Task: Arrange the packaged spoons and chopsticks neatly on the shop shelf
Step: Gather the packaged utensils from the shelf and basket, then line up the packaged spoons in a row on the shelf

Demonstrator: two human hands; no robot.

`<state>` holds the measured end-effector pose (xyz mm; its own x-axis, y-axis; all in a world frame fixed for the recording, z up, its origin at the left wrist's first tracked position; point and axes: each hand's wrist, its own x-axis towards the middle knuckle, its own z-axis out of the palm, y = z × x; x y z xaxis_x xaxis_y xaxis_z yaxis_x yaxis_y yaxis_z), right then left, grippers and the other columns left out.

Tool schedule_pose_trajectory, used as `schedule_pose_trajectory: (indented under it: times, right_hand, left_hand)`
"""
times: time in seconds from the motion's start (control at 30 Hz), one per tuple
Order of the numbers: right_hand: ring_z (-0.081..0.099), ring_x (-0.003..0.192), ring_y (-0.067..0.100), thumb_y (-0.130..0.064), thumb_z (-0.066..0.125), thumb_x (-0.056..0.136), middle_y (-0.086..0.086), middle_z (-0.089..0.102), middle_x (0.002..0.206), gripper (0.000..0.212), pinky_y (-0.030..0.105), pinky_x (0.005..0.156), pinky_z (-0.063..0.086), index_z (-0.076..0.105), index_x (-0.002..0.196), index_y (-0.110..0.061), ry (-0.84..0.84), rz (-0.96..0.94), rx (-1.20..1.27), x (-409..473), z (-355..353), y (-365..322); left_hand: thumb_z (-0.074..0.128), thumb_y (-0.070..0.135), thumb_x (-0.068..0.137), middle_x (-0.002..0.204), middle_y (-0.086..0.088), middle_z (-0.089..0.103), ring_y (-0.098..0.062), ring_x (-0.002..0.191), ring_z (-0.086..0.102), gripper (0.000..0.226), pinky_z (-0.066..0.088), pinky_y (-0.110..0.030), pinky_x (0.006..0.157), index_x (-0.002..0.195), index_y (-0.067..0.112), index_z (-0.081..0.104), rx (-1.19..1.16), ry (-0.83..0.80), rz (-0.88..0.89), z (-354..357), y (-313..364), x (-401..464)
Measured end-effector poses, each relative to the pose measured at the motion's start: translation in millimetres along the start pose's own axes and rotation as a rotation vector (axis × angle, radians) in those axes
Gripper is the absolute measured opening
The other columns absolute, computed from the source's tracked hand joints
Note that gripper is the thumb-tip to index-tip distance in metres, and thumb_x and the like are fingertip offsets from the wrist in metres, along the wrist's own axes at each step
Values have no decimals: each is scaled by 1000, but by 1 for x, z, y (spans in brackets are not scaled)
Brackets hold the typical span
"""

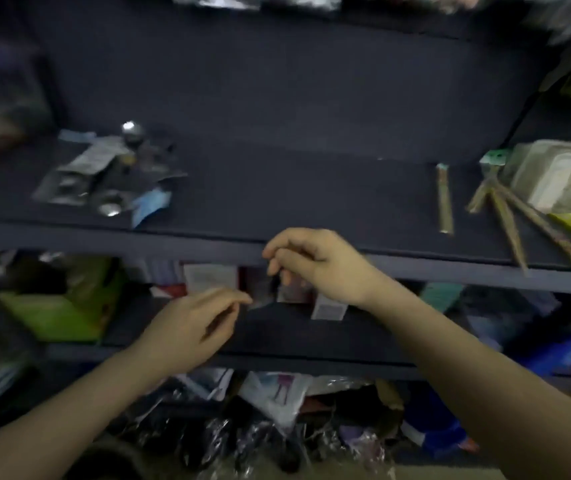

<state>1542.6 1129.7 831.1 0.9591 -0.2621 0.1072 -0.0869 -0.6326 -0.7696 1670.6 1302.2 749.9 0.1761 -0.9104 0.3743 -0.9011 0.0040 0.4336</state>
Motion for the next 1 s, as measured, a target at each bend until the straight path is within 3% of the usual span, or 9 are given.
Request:
schedule_pose_trajectory:
  times: [0.13, 0.27, 0.33, 0.43, 0.5, 0.57, 0.63, 0.87, 1.0]
  right_hand:
    - [58, 67, 4, -13, 47, 95, -3, 65, 86, 18, 12, 64, 46, 62, 104, -9, -302, -18, 46, 27, 138, -6]
    - [61, 82, 21, -16, 48, 96, 20, 66, 96, 24, 36, 80, 52, 60, 103, 2, -604, 134, 82, 44, 288, 12]
    - [58, 83, 25, -11, 45, 97, 22, 61, 94, 22, 27, 78, 51, 59, 99, 6, -734, 268, 139, 44, 356, 29]
    - [54, 73, 13, -8, 48, 94, 10, 59, 76, 23, 7, 63, 38, 63, 78, -7, -760, 312, 13, 37, 456, 63]
    - [55, 82, 16, -10, 48, 93, -2, 58, 78, 24, 11, 71, 42, 58, 75, -23, -784, 331, -45, 28, 524, 99]
    - [56, 105, 22, -16, 47, 93, 9, 62, 103, 15, 26, 89, 44, 61, 99, -14, -825, 328, -196, 18, 588, 138]
    - [50, 118, 28, -24, 47, 93, 13, 54, 126, 31, 32, 98, 42, 52, 119, -8, -853, 390, -312, 12, 649, 177]
    - [31, 136, 28, -33, 48, 91, 8, 24, 151, 68, 51, 106, 35, 12, 147, -19, -707, 336, -600, 26, 772, 266]
    - [29, 134, 30, -43, 52, 89, 15, 25, 148, 74, 43, 108, 31, 16, 145, -11, -640, 365, -639, 29, 803, 282]
  left_hand:
    - [53, 22, 88, 108, 0, 65, -17, 83, 63, 35, 50, -29, 70, 123, 24, 54, 51, -169, -471, 12, -81, -142]
    - [51, 22, 89, 103, -6, 68, -23, 88, 64, 34, 47, -25, 79, 123, 21, 54, 27, -264, -868, 15, -129, -270]
    - [51, 21, 89, 98, -10, 70, -26, 88, 65, 31, 37, -16, 73, 119, 20, 58, 29, -221, -977, 24, -146, -324]
    - [44, 20, 93, 102, -14, 69, -28, 91, 63, 33, 38, -22, 75, 124, 20, 54, 16, -237, -1147, 50, -174, -391]
    - [43, 17, 93, 104, -16, 67, -29, 93, 63, 31, 42, -29, 82, 121, 15, 57, -40, -200, -1242, 75, -194, -430]
    - [45, 19, 92, 108, -17, 66, -31, 98, 61, 31, 45, -33, 88, 120, 12, 57, -97, -182, -1339, 101, -215, -463]
    - [47, 20, 91, 109, -14, 65, -31, 100, 61, 33, 47, -36, 88, 123, 16, 54, -93, -185, -1361, 128, -240, -494]
    - [45, 21, 88, 122, -6, 52, -26, 113, 50, 41, 46, -34, 89, 129, 19, 44, 100, -291, -1169, 188, -302, -535]
    - [44, 22, 90, 117, -8, 49, -24, 114, 44, 34, 44, -35, 85, 122, 12, 44, 182, -290, -1071, 209, -332, -526]
